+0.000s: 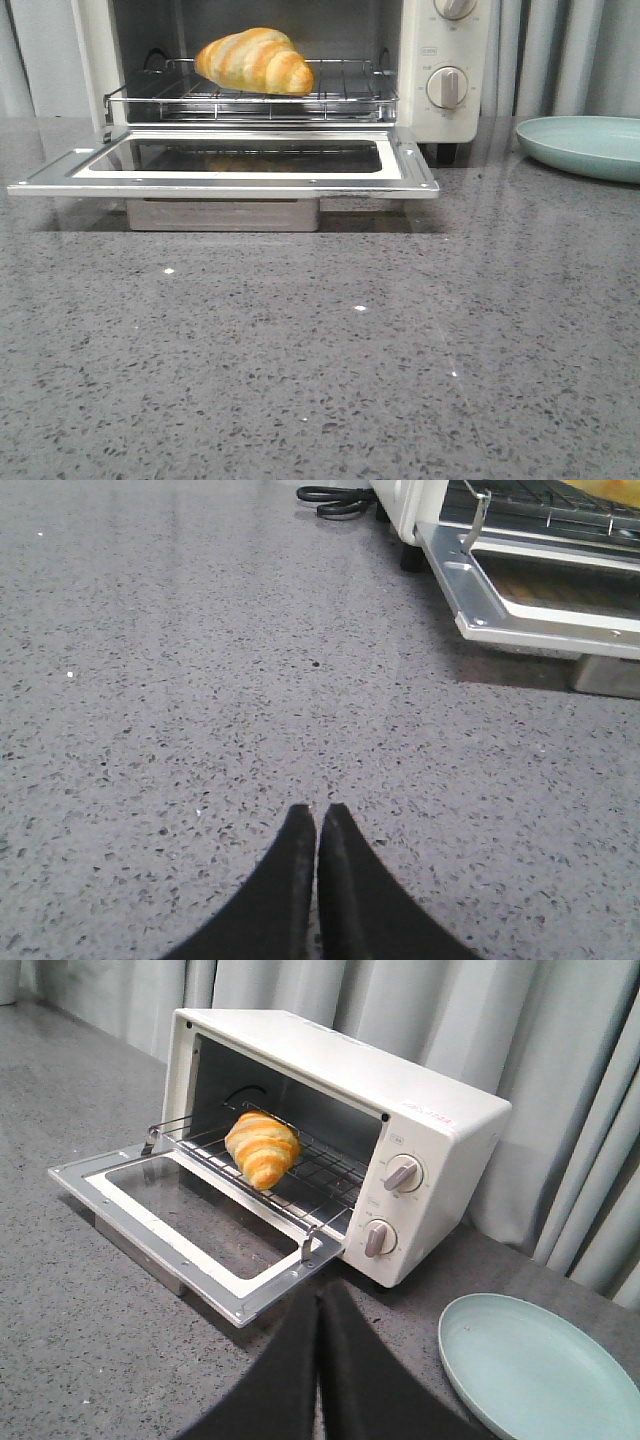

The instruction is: Put bread in oven

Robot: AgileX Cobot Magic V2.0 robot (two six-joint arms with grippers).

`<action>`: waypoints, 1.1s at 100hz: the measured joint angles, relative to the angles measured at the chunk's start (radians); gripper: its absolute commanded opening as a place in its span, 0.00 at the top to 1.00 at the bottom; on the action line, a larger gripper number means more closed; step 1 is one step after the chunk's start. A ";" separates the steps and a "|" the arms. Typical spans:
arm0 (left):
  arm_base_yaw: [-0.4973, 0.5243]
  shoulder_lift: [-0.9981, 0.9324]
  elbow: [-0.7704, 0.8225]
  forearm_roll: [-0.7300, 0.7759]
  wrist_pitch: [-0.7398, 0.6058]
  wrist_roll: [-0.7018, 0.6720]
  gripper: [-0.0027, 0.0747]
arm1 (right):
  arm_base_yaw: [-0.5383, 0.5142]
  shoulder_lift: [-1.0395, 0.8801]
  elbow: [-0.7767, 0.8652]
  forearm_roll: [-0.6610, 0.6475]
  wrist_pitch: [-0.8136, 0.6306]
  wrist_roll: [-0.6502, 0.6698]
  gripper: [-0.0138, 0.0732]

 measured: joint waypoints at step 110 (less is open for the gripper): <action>0.000 0.000 0.000 0.000 0.000 0.000 0.99 | -0.674 -0.090 0.754 0.209 -0.619 0.118 0.90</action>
